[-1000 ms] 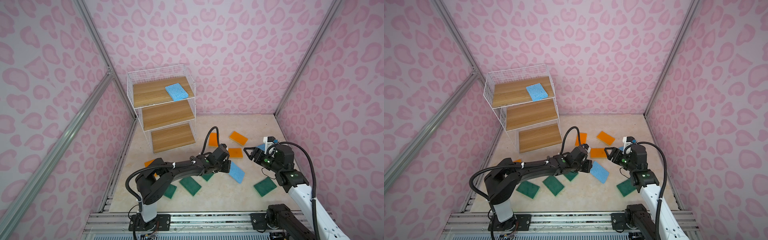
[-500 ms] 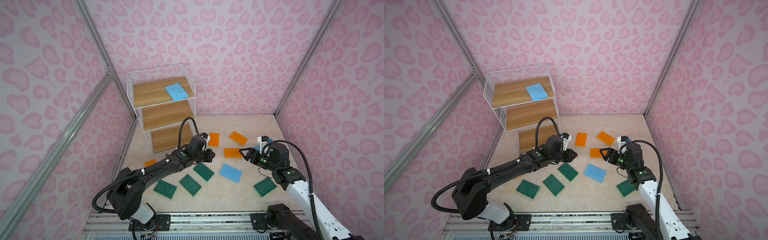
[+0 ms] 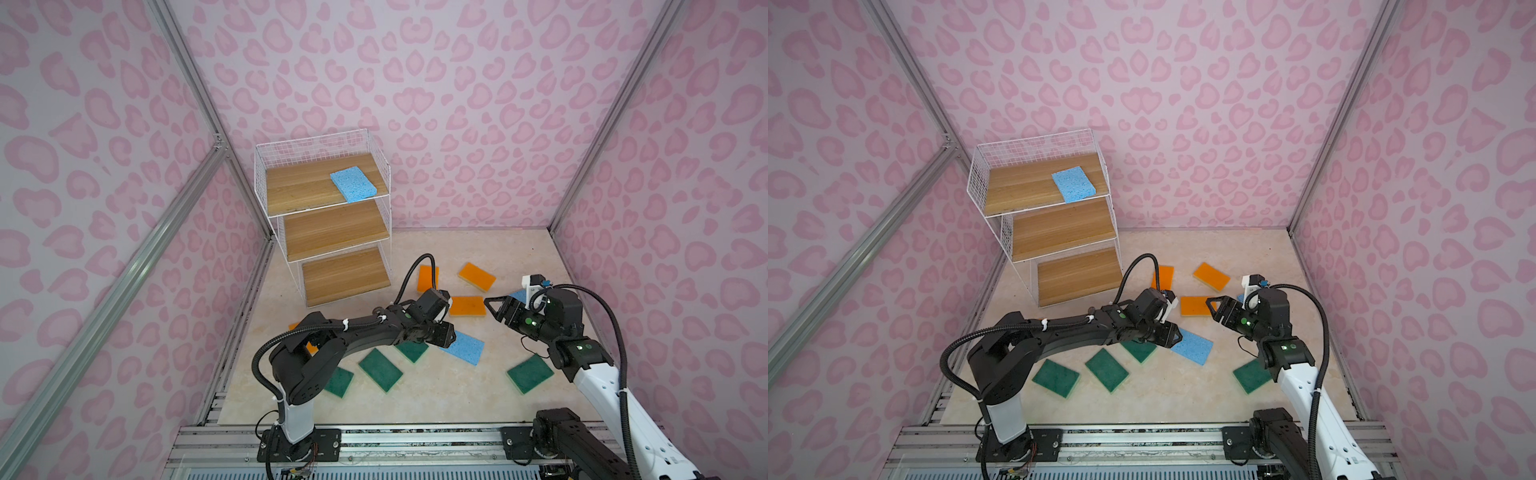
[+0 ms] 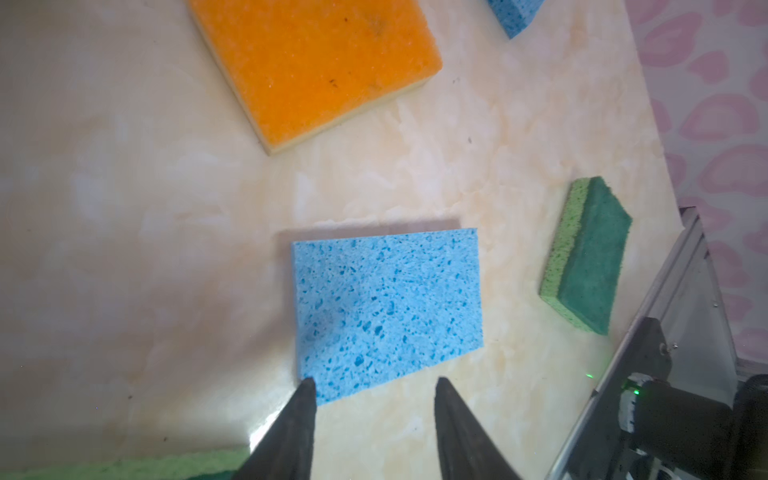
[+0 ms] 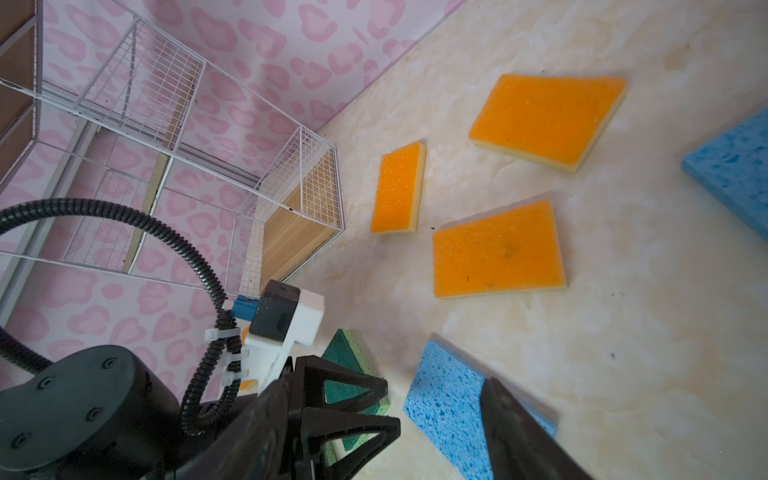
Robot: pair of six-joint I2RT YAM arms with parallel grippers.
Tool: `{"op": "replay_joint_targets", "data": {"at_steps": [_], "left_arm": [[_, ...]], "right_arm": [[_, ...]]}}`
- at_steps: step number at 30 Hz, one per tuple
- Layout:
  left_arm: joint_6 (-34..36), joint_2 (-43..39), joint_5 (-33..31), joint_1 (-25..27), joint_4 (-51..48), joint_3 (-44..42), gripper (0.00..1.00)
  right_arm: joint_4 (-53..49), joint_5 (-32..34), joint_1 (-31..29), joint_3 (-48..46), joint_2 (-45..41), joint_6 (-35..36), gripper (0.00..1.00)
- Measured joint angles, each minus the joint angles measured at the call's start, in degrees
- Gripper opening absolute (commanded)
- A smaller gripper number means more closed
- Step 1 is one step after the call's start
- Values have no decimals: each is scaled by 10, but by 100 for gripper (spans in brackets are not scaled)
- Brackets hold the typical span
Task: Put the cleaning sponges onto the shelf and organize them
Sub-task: 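Close the left gripper on the blue sponge and drag it toward the shelf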
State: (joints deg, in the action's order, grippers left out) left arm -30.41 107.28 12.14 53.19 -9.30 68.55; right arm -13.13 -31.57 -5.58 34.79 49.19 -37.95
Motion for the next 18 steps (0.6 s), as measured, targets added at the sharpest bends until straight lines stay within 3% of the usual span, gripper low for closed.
{"op": "replay_joint_targets", "data": {"at_steps": [9,12,18], "left_arm": [[-1,59,-17,0,0,22,44],[-2,69,-20,0,0,26,35],[-9,81,-21,0,4,34,9]], "right_arm": [[16,-10,1,-15,12,-4,74],[24,-13,1,-18,15,-5,74],[29,-15,1,-22,15,-5,74]]}}
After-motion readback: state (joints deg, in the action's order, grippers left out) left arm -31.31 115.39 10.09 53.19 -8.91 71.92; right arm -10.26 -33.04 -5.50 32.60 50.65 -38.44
